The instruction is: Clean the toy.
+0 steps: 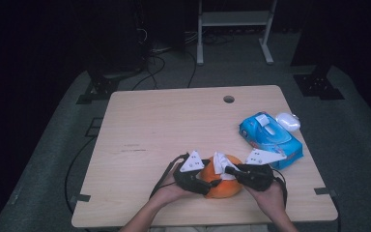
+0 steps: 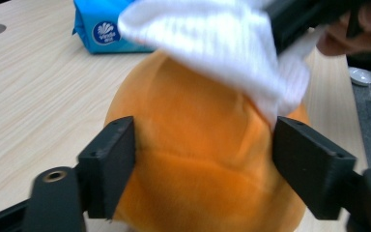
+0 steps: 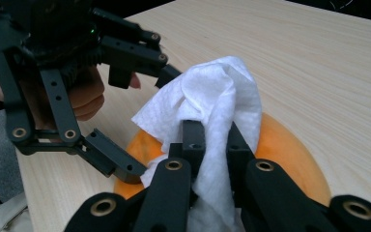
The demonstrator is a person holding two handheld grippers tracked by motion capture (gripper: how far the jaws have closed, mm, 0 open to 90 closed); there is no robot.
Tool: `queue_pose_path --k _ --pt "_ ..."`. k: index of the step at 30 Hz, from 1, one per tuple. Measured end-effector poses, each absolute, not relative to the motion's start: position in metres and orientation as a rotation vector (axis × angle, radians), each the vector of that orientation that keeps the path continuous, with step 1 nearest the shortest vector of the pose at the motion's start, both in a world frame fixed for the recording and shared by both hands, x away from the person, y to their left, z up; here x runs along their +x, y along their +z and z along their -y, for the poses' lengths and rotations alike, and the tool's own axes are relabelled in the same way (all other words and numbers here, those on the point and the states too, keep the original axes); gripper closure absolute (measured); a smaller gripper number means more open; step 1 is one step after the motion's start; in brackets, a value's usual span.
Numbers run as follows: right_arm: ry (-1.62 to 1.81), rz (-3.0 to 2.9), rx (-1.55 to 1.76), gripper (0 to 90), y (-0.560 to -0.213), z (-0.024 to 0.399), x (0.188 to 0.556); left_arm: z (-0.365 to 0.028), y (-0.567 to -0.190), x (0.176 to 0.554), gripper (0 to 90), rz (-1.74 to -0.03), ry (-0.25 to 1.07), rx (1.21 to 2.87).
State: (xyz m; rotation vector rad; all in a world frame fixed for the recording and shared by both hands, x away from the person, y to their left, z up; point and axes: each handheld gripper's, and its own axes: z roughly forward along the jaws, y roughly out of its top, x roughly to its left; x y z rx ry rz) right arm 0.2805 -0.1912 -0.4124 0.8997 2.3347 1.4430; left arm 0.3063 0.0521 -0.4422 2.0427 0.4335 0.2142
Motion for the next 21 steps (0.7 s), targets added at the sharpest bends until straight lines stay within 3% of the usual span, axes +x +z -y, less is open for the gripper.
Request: queue_pose_path --k 8,11,14,18,21 --pt "1.316 -2.271 1.036 83.6 -0.421 0.223 0.294 -0.058 -0.443 0.312 28.2 -0.465 0.167 2.038" --pt "1.347 -2.269 1.055 83.6 -0.423 0.222 0.294 -0.053 -0.438 0.311 18.9 -0.439 0.228 2.001" --pt "1.437 -2.279 0.983 83.4 -0.417 0.212 0.287 -0.049 -0.437 0.310 15.5 -0.429 0.258 2.005" --pt "1.432 -2.282 0.991 83.5 -0.418 0.212 0.289 -0.056 -0.442 0.313 29.1 -0.431 0.226 2.037" --pt "1.413 -2.272 1.066 83.5 -0.425 0.223 0.296 -0.060 -0.445 0.316 31.3 -0.461 0.205 2.040"
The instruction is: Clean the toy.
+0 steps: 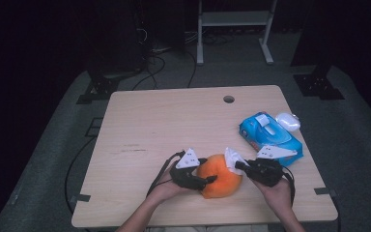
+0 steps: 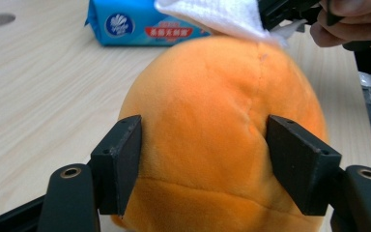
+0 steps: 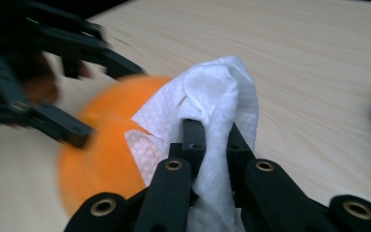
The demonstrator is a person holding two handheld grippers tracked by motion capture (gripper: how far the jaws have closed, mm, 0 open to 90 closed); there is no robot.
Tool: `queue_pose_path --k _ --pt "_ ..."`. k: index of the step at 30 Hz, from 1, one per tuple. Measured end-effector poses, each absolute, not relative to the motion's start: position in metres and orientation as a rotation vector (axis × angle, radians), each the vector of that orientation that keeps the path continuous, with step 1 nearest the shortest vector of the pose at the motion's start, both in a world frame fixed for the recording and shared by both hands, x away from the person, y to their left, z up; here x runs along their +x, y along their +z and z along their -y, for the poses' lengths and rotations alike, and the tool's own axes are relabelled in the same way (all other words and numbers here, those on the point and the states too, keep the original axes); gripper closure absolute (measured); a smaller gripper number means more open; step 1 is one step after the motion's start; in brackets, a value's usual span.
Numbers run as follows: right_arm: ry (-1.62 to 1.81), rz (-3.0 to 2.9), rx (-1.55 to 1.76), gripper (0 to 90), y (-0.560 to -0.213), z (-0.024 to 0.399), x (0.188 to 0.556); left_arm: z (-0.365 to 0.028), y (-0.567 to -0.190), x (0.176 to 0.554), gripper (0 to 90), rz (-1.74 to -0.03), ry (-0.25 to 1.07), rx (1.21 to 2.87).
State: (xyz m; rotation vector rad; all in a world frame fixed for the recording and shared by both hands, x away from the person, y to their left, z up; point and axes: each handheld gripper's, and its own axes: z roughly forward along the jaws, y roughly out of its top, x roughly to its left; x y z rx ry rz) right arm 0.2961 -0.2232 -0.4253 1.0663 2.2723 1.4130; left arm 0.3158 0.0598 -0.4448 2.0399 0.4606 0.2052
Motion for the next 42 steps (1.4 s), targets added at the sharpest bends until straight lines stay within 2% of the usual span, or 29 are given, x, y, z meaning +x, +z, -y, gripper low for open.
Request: queue_pose_path --k 5,9,11,12,14,17,20,22,24,27,31,33,34,35,37,38,40,42 --pt "1.399 -2.274 1.137 83.5 -0.436 0.232 0.301 -0.061 -0.443 0.317 28.7 -0.459 0.191 2.031" --pt "1.464 -2.248 1.086 83.5 -0.427 0.225 0.295 -0.060 -0.441 0.319 8.8 -0.440 0.222 1.984" --pt "1.538 -2.241 1.050 83.4 -0.423 0.223 0.293 -0.059 -0.445 0.321 8.5 -0.463 0.196 1.975" --pt "1.556 -2.244 1.033 83.3 -0.422 0.223 0.293 -0.059 -0.447 0.321 9.2 -0.469 0.166 1.978" --pt "1.544 -2.255 1.032 83.3 -0.423 0.222 0.293 -0.059 -0.447 0.320 19.3 -0.462 0.163 1.995" --pt "1.588 -2.240 1.083 83.2 -0.427 0.227 0.296 -0.055 -0.438 0.313 38.0 -0.408 0.285 2.021" --pt "1.616 -2.223 1.082 83.2 -0.425 0.226 0.296 -0.050 -0.430 0.303 43.0 -0.339 0.460 2.038" --pt "1.616 -2.229 1.063 83.1 -0.424 0.222 0.295 -0.046 -0.430 0.299 42.6 -0.298 0.502 2.063" --pt "1.569 -2.254 1.051 83.1 -0.426 0.217 0.295 -0.045 -0.432 0.297 39.7 -0.284 0.469 2.073" --pt "1.566 -2.271 1.071 83.3 -0.433 0.219 0.297 -0.054 -0.427 0.303 29.7 -0.317 0.324 2.030" --pt "1.578 -2.302 1.016 83.1 -0.432 0.212 0.290 -0.062 -0.429 0.316 14.1 -0.485 0.279 2.011" --pt "1.566 -2.322 0.961 83.0 -0.430 0.204 0.286 -0.062 -0.437 0.320 11.7 -0.523 0.184 2.027" --pt "1.556 -2.324 0.955 83.0 -0.430 0.202 0.286 -0.062 -0.441 0.321 13.3 -0.521 0.179 2.027" --pt "1.549 -2.324 0.958 83.0 -0.429 0.202 0.287 -0.062 -0.441 0.319 20.3 -0.504 0.209 2.028" --pt "1.563 -2.311 0.987 83.1 -0.430 0.204 0.289 -0.058 -0.434 0.310 37.0 -0.447 0.367 2.041" --pt "1.568 -2.292 1.000 83.1 -0.430 0.205 0.290 -0.055 -0.431 0.304 41.9 -0.411 0.460 2.038" --pt "1.567 -2.269 0.986 83.1 -0.425 0.205 0.288 -0.049 -0.426 0.296 44.3 -0.348 0.600 2.030" --pt "1.577 -2.254 0.972 83.1 -0.423 0.204 0.287 -0.047 -0.427 0.295 43.1 -0.321 0.616 2.047"
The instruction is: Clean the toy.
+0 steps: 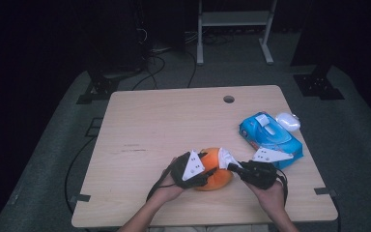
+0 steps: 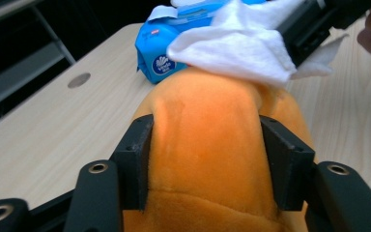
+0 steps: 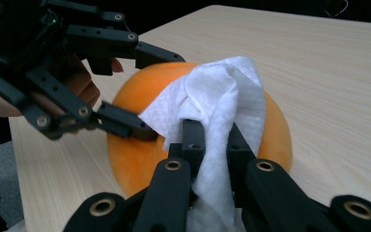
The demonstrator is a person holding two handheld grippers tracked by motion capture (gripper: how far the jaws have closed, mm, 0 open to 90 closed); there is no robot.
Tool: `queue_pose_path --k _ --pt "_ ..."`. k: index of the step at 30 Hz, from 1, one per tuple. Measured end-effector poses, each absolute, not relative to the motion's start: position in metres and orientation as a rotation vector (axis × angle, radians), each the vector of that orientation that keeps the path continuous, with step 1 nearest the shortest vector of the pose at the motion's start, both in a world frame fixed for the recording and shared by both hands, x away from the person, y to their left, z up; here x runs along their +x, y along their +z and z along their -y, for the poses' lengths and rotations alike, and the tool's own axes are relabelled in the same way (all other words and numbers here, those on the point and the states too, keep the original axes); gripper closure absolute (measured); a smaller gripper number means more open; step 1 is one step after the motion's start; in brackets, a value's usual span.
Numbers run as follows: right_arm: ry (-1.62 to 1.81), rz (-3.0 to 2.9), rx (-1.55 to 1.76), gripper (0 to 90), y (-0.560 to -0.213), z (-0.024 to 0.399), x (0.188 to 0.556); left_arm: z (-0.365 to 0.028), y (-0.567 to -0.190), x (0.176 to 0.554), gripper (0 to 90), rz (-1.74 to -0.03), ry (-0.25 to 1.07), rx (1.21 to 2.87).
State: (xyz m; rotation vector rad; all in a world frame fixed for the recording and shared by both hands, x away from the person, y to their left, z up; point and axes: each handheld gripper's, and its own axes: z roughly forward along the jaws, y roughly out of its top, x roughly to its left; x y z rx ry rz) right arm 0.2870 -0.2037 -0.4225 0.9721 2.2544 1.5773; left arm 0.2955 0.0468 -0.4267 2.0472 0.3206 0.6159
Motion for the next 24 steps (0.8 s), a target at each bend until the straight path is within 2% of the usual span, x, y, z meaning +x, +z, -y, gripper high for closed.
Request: queue_pose_path --k 4,6,10,14,18,21,22,24 --pt "1.527 -2.270 1.014 83.1 -0.431 0.205 0.292 -0.052 -0.430 0.297 35.4 -0.303 0.486 2.053" --pt "1.501 -2.268 1.069 83.1 -0.435 0.211 0.296 -0.056 -0.430 0.297 34.5 -0.305 0.432 2.050" --pt "1.475 -2.247 1.139 83.1 -0.438 0.217 0.299 -0.059 -0.431 0.294 34.8 -0.298 0.428 2.058" --pt "1.519 -2.253 0.997 83.1 -0.427 0.204 0.290 -0.059 -0.429 0.295 33.3 -0.291 0.405 2.060" --pt "1.527 -2.288 0.966 83.4 -0.428 0.205 0.290 -0.068 -0.421 0.308 19.8 -0.427 0.327 1.980" --pt "1.563 -2.290 0.942 83.2 -0.427 0.202 0.287 -0.070 -0.428 0.314 11.2 -0.474 0.296 2.015" --pt "1.574 -2.290 0.919 83.2 -0.426 0.200 0.286 -0.069 -0.433 0.315 11.2 -0.476 0.246 2.031" --pt "1.581 -2.306 0.865 83.2 -0.423 0.193 0.282 -0.066 -0.440 0.314 12.2 -0.445 0.273 2.051"
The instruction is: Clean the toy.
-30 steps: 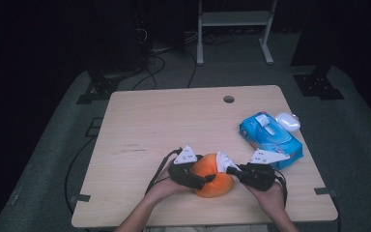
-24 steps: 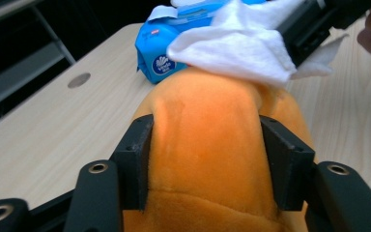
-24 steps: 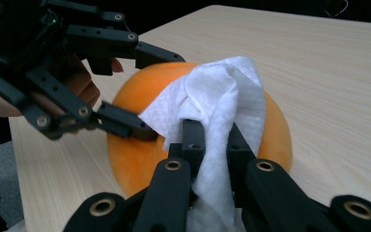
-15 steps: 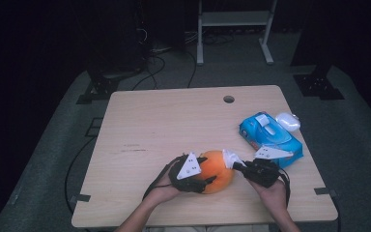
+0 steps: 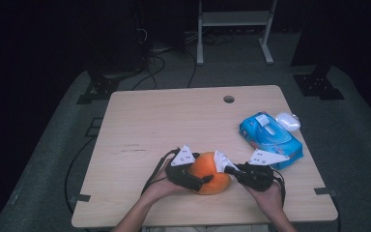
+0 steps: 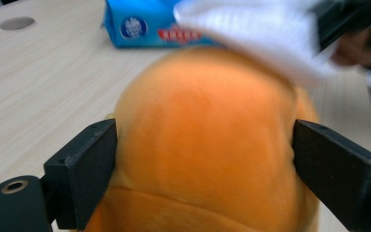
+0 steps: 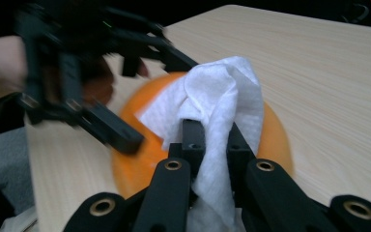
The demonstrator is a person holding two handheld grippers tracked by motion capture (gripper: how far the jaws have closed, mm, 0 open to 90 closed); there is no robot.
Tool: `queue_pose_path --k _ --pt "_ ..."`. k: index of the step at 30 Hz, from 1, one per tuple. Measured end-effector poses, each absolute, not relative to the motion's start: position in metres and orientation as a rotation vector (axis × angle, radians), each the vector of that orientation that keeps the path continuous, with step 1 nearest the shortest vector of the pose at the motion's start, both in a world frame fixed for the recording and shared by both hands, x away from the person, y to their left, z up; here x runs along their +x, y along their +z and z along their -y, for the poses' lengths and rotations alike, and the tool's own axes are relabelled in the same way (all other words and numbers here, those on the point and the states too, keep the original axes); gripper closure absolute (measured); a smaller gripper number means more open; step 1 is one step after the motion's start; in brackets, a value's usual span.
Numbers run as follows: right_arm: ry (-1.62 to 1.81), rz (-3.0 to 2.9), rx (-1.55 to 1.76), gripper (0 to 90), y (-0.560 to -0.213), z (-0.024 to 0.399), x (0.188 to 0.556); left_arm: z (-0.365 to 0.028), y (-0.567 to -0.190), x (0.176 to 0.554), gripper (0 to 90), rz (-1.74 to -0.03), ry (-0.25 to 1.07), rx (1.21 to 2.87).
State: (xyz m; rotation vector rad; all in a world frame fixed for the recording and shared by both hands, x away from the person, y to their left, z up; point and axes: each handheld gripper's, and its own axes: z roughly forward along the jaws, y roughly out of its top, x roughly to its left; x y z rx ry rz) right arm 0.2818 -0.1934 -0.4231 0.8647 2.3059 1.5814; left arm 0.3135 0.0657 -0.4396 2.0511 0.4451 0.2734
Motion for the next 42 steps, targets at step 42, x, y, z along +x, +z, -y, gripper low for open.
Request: queue_pose_path --k 42 --pt "1.541 -2.369 0.938 82.9 -0.429 0.189 0.284 -0.074 -0.435 0.318 16.0 -0.444 0.337 1.984"
